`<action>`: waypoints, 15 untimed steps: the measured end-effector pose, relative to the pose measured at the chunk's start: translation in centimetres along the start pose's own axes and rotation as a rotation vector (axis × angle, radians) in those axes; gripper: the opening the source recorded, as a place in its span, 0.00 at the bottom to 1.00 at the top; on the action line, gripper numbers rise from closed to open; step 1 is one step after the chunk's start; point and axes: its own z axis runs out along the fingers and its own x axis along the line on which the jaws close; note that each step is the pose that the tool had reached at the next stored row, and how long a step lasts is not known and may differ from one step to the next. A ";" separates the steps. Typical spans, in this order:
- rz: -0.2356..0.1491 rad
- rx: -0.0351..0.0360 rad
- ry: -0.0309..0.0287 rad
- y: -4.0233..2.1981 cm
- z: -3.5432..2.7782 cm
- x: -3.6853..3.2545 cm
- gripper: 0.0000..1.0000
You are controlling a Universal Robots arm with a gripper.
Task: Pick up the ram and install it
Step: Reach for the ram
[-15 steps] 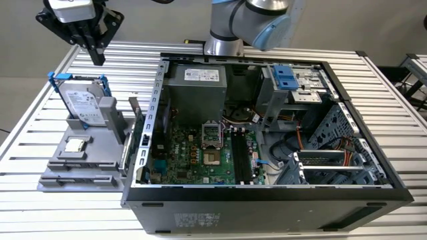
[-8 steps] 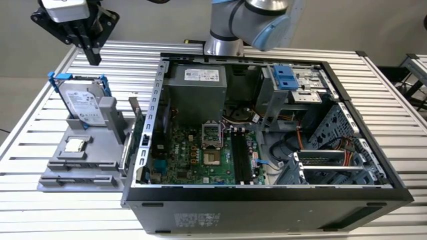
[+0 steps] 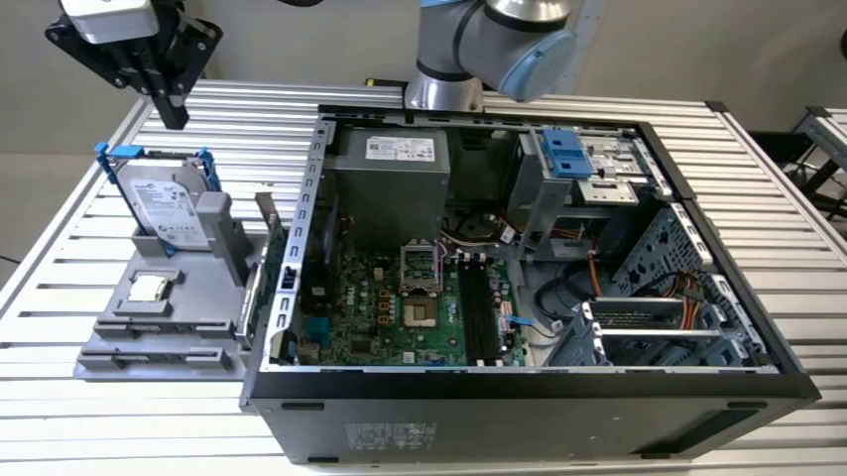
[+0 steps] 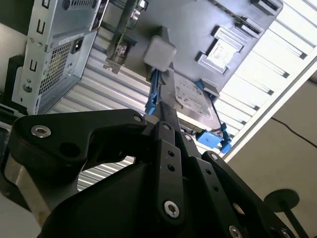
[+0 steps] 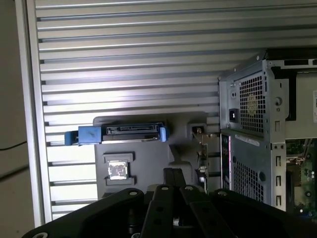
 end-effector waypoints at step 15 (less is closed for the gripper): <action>0.000 0.0000 -0.0002 -0.20 -0.08 3.43 0.00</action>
